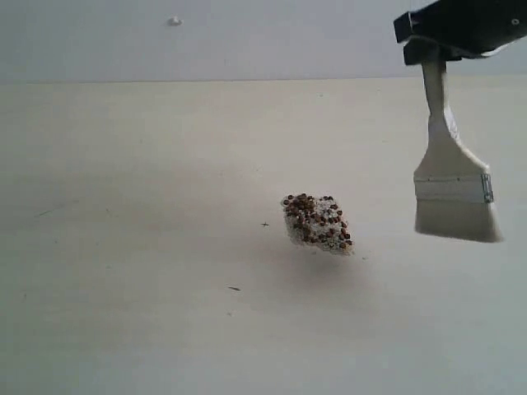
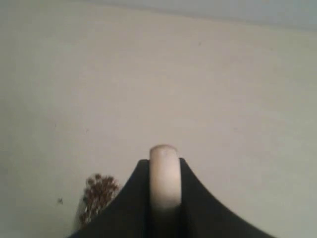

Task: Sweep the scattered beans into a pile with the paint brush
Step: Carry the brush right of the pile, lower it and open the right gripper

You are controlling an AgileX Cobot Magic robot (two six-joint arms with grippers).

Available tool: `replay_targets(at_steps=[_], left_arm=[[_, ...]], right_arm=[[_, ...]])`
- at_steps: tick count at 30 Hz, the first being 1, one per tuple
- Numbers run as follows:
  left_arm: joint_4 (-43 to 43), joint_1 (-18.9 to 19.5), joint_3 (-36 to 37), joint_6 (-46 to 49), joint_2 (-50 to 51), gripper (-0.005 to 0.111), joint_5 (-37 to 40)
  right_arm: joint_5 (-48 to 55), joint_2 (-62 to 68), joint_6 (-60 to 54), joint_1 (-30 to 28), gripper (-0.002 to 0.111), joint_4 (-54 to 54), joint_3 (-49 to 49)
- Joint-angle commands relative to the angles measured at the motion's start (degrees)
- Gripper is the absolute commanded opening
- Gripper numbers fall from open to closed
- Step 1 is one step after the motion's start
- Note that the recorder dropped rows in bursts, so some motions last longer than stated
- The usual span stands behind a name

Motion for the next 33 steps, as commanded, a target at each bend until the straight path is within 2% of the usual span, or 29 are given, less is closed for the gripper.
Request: replay_targets(at_steps=[1, 6, 11, 17, 26, 27, 33], left_arm=[[-0.08, 0.07, 0.06, 0.01, 0.13, 0.000, -0.31], [-0.08, 0.07, 0.06, 0.01, 0.13, 0.000, -0.31], [-0.08, 0.07, 0.06, 0.01, 0.13, 0.000, -0.31], [-0.08, 0.07, 0.06, 0.01, 0.13, 0.000, -0.31], [-0.08, 0.07, 0.06, 0.01, 0.13, 0.000, -0.31], [-0.08, 0.07, 0.06, 0.01, 0.13, 0.000, -0.31], [-0.08, 0.07, 0.06, 0.01, 0.13, 0.000, -0.31]], right_arm=[[9.63, 5.26, -11.12, -2.69, 0.000, 10.07, -1.44], [13.84, 11.49, -23.53, -4.86, 0.000, 25.59, -1.44], [17.81, 17.09, -28.61, -7.79, 0.000, 34.73, -1.47], [18.37, 22.41, -28.95, -10.93, 0.000, 35.86, -1.47], [11.59, 25.59, -29.93, -10.92, 0.001, 35.73, -1.47], [10.94, 25.59, -29.93, -10.92, 0.002, 35.73, -1.47], [0.61, 25.59, -29.93, -10.92, 0.031, 35.45, -1.47]])
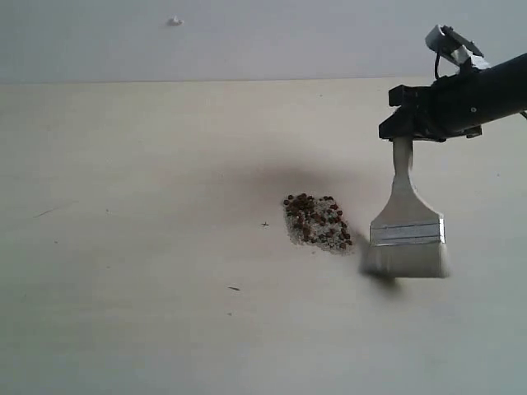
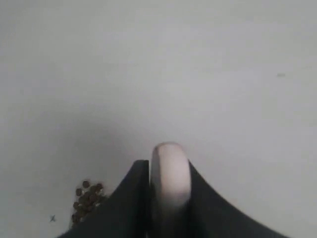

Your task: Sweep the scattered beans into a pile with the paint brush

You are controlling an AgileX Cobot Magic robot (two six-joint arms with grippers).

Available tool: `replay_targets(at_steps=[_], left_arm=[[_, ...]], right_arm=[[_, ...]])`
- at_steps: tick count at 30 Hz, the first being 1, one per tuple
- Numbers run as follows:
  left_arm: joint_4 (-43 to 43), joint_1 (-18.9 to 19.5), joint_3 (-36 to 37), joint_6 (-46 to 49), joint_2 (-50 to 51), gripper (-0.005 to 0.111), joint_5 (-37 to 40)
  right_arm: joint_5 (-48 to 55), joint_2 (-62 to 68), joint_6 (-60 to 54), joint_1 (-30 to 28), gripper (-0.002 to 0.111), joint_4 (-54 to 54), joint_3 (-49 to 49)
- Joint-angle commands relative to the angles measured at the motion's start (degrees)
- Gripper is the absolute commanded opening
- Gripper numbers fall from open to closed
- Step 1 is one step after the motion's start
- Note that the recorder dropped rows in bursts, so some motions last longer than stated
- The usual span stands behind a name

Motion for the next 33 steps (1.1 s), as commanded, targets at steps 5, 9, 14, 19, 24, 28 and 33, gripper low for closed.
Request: replay_targets(at_steps=[5, 9, 14, 19, 24, 28, 33], left_arm=[[-0.08, 0.07, 0.06, 0.01, 0.13, 0.000, -0.20], [-0.08, 0.07, 0.06, 0.01, 0.13, 0.000, -0.20], [-0.08, 0.07, 0.06, 0.01, 0.13, 0.000, -0.20], [-0.08, 0.07, 0.06, 0.01, 0.13, 0.000, -0.20], [-0.08, 0.07, 0.06, 0.01, 0.13, 0.000, -0.20], [-0.08, 0.07, 0.06, 0.01, 0.13, 0.000, -0.20], [-0.08, 0.07, 0.06, 0.01, 0.13, 0.000, -0.20]], right_arm=[[-15.35, -0.14, 1.25, -0.19, 0.043, -4.23, -0.31], [-16.22, -2.59, 5.90, -0.19, 0.042, -7.06, -0.31], [-18.60, -13.18, 20.13, -0.36, 0.021, -18.59, 3.26], [-30.40, -32.50, 19.76, -0.36, 0.000, -17.12, 17.84], [-35.20, -53.50, 19.52, -0.36, 0.000, -16.37, 32.90], [-33.14, -70.11, 19.12, -0.36, 0.000, -16.37, 43.17], [-29.29, -90.17, 20.12, -0.36, 0.000, -13.69, 52.44]])
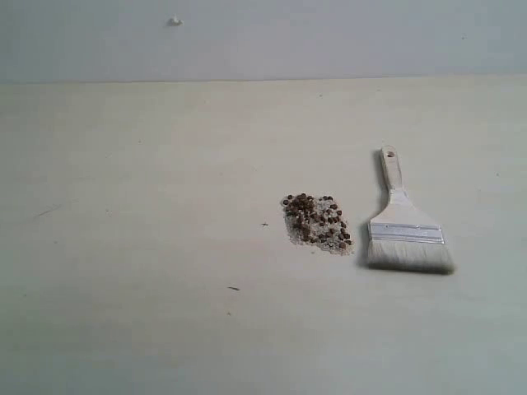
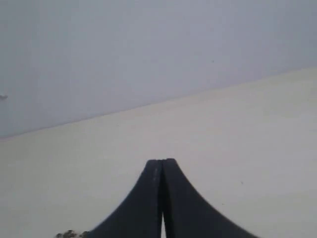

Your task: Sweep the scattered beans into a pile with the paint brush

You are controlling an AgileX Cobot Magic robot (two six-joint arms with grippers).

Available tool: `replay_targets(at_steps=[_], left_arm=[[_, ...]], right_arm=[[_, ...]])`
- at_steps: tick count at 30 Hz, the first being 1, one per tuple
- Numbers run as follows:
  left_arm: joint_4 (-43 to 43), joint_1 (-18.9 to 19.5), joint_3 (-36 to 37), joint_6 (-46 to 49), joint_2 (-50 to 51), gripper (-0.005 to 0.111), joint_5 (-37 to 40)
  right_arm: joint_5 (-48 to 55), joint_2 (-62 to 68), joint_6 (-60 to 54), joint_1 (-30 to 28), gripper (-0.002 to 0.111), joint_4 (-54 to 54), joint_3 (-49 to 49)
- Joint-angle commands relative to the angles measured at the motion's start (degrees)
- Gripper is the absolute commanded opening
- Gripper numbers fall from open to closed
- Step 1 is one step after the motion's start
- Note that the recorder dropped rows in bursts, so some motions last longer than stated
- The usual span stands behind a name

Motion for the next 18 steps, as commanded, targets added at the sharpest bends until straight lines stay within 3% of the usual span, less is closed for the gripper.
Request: replay_targets(at_steps=[1, 10, 18], left_arm=[[-0.08, 0.07, 0.06, 0.01, 0.13, 0.000, -0.20], [-0.08, 0.07, 0.06, 0.01, 0.13, 0.000, -0.20], [-0.08, 0.07, 0.06, 0.01, 0.13, 0.000, -0.20]], right_arm=[[4.76, -16.89, 0.30, -0.25, 0.000, 2.31, 7.04], [14.39, -37.53, 1.09, -0.25, 0.000, 7.26, 11.13], [17.64, -38.06, 4.01, -0.25, 0.000, 10.21, 11.13]])
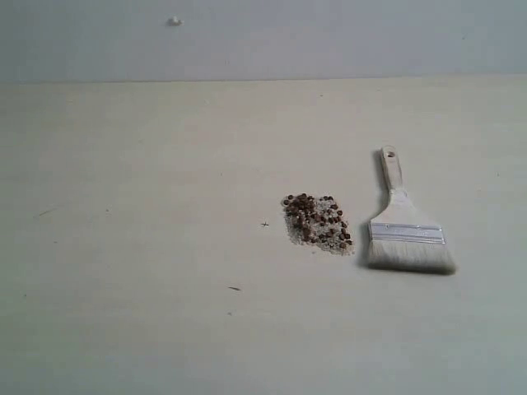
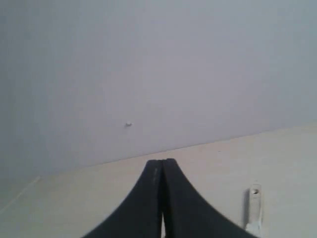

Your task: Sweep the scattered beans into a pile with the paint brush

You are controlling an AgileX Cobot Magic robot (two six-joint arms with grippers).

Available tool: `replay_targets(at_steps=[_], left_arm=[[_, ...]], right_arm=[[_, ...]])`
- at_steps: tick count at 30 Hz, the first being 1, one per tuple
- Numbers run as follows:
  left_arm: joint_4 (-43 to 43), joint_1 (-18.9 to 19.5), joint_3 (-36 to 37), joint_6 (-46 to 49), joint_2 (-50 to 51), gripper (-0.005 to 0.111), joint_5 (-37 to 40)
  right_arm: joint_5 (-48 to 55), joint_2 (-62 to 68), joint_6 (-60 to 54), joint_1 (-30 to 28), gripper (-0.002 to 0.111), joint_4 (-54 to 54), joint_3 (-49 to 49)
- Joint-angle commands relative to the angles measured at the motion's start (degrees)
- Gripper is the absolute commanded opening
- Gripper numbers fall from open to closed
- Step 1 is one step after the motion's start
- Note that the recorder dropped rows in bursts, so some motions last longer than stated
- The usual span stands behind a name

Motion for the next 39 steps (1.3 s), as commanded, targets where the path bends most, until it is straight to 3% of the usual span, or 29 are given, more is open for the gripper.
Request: replay_targets(at_steps=[1, 9, 14, 17, 25, 28, 33, 39], left_arm=[[-0.08, 0.07, 0.06, 0.01, 0.13, 0.000, -0.08], [-0.08, 0.07, 0.06, 0.01, 0.13, 0.000, -0.08], [-0.08, 0.07, 0.06, 0.01, 0.13, 0.000, -0.08], [-0.08, 0.07, 0.06, 0.01, 0.13, 0.000, -0.08], [-0.08, 0.07, 0.06, 0.01, 0.13, 0.000, -0.08], [-0.08, 0.07, 0.06, 0.01, 0.13, 0.000, -0.08], [-0.08, 0.07, 0.06, 0.01, 0.13, 0.000, -0.08], [-0.08, 0.07, 0.06, 0.01, 0.13, 0.000, -0.08]], right_arm=[[0.75, -0.32, 0.96, -0.25, 0.000, 1.17, 0.21], [0.75, -0.32, 0.84, -0.25, 0.000, 1.07, 0.21], [-3.78, -0.32, -5.63, -0.25, 0.000, -13.39, 0.21], [-5.35, -0.32, -9.11, -0.25, 0.000, -14.94, 0.21], [-22.55, -0.32, -10.03, -0.25, 0.000, -18.90, 3.44], [-22.17, -0.32, -0.33, -0.25, 0.000, -29.34, 4.73], [-22.91, -0.32, 34.08, -0.25, 0.000, -59.93, 7.95], [-23.22, -0.32, 35.15, -0.25, 0.000, -62.40, 11.16]])
